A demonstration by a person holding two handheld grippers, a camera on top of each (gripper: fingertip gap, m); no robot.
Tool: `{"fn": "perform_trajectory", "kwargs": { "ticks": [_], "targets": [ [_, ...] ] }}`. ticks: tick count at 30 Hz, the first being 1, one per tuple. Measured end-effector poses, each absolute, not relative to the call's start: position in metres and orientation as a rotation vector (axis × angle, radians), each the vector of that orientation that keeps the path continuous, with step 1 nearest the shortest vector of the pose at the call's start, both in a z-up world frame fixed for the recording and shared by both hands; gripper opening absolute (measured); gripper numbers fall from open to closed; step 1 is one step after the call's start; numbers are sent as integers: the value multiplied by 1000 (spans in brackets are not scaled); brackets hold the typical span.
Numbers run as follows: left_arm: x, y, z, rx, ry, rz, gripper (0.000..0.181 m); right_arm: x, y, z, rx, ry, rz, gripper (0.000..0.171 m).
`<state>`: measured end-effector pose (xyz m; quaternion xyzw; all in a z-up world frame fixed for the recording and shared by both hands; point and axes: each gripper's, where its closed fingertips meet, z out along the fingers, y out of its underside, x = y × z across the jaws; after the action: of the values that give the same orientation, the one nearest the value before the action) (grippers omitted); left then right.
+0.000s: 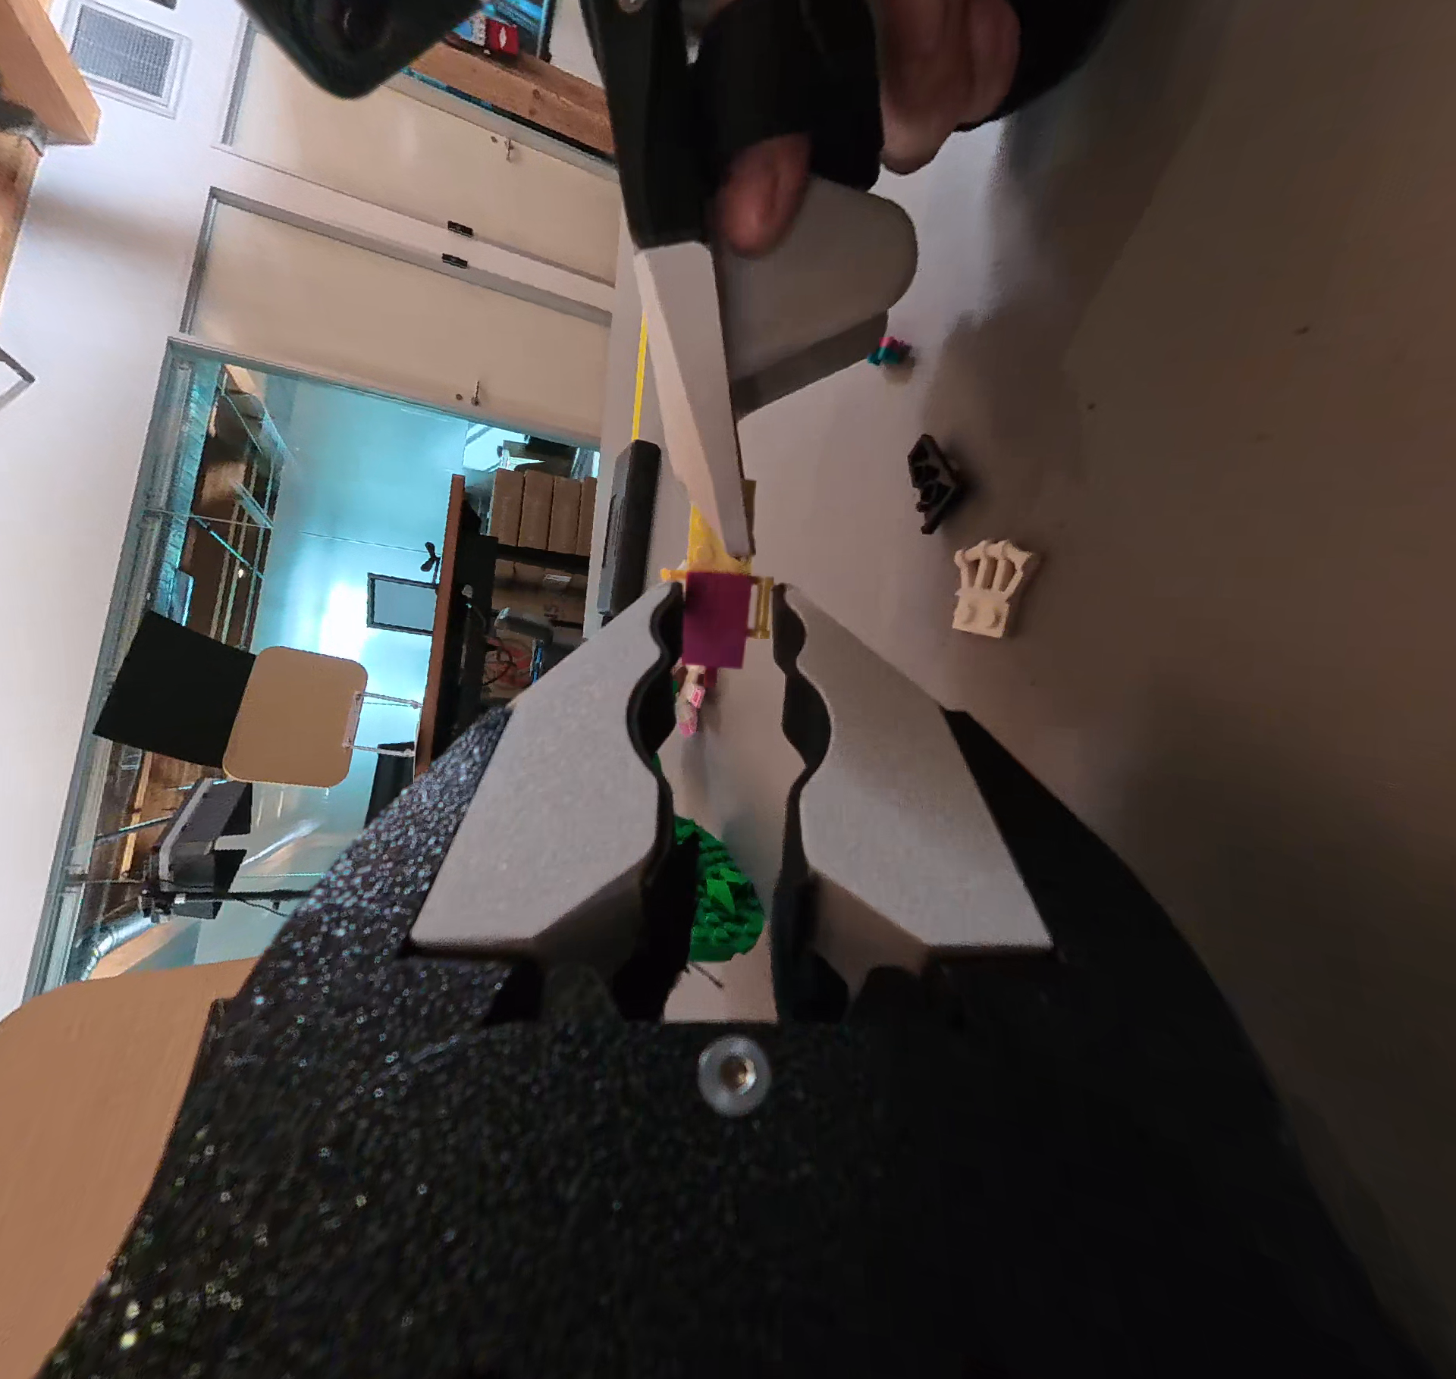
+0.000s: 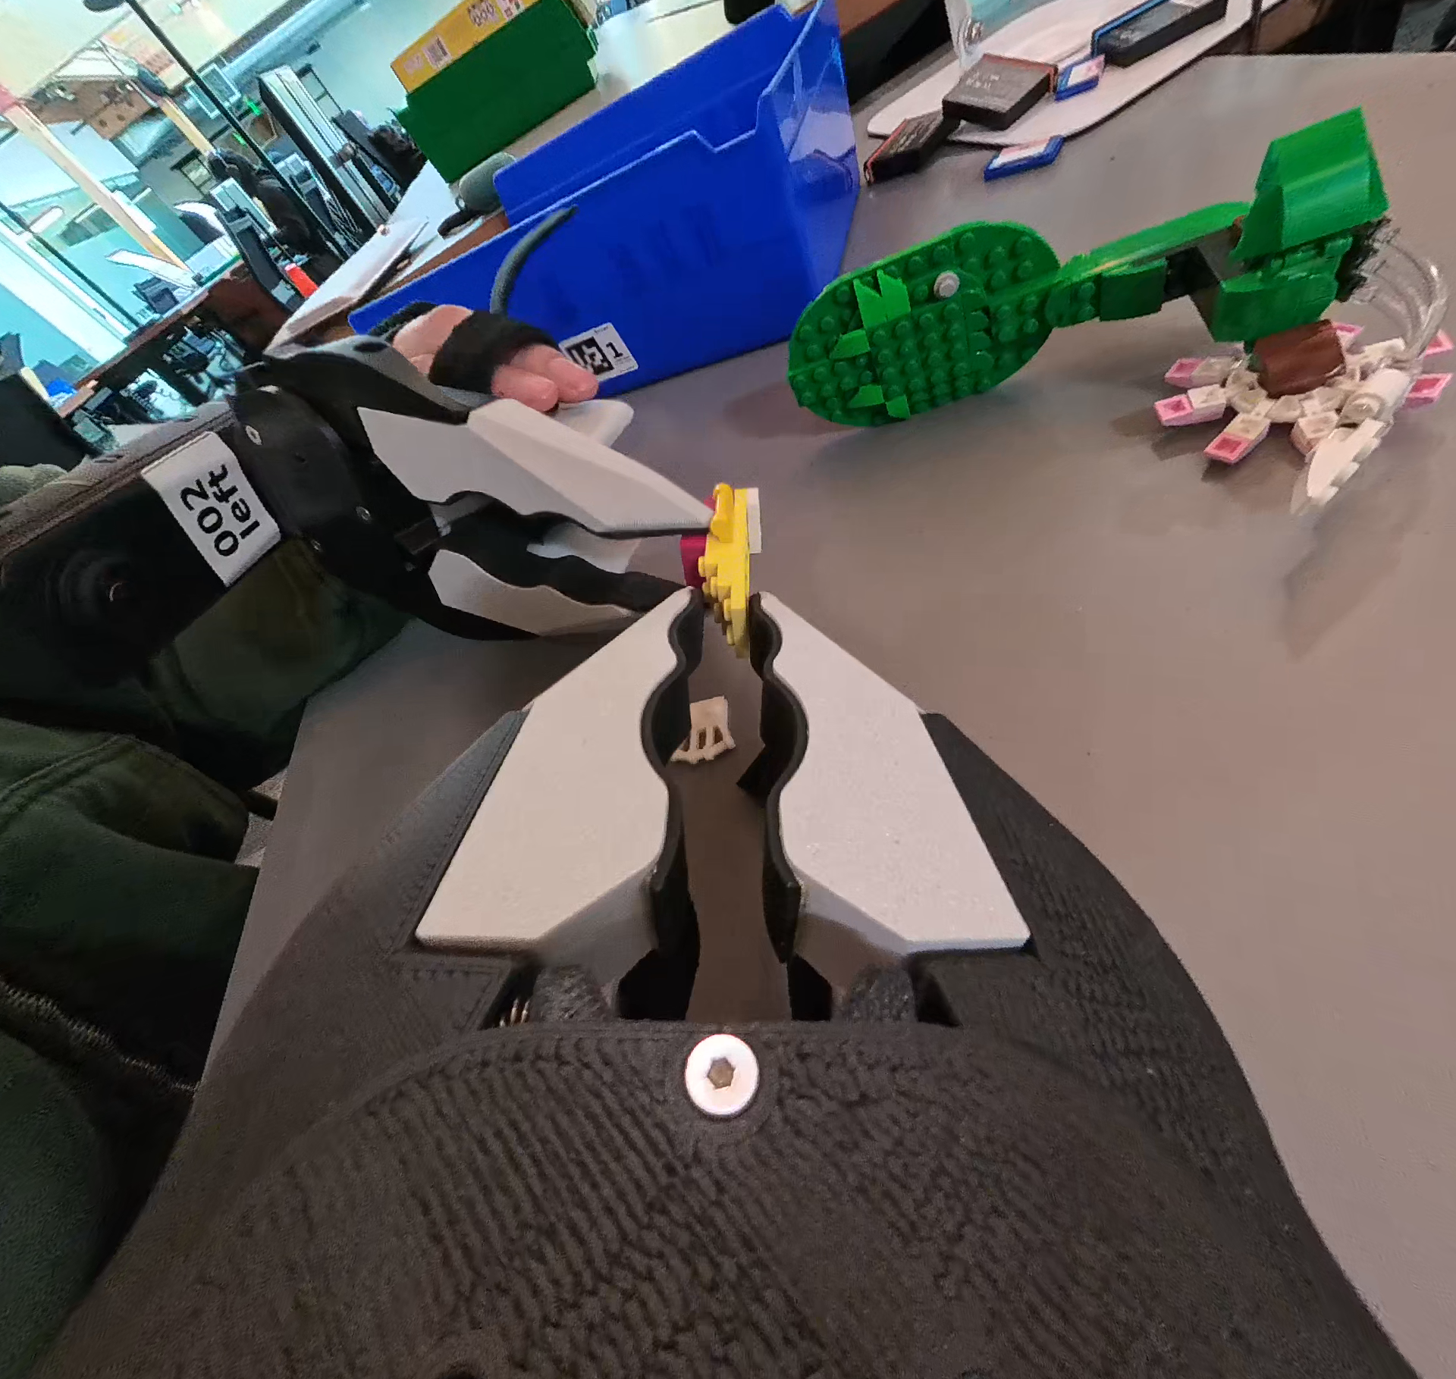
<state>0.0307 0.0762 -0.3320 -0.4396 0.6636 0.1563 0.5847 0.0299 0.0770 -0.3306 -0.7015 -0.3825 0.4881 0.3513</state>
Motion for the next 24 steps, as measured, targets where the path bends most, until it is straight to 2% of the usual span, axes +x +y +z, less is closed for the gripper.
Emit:
{"fn": "perform_trajectory", "kwargs": {
  "ticks": [7,10,13,17,20,24],
  "targets": [
    [29,79,-336,-1103,1536,296,14,30,79,-329,-1759,-1046,1180,10],
    [29,78,-344,-1200,1535,159,14,36,83,-326,-1628,-1189,930,24],
    [31,75,-345,-1263,1519,23,14,38,82,-335,-1570,-1330,720,24],
    [30,76,-346,-1252,1525,52,14,31,73,-334,-1727,-1202,1012,25],
    [34,73,-343,-1221,1523,59,14,32,72,-332,-1815,-1081,1235,18],
    [36,72,-341,-1208,1516,60,14,30,71,-336,-1858,-1032,1318,10]
  ]
}}
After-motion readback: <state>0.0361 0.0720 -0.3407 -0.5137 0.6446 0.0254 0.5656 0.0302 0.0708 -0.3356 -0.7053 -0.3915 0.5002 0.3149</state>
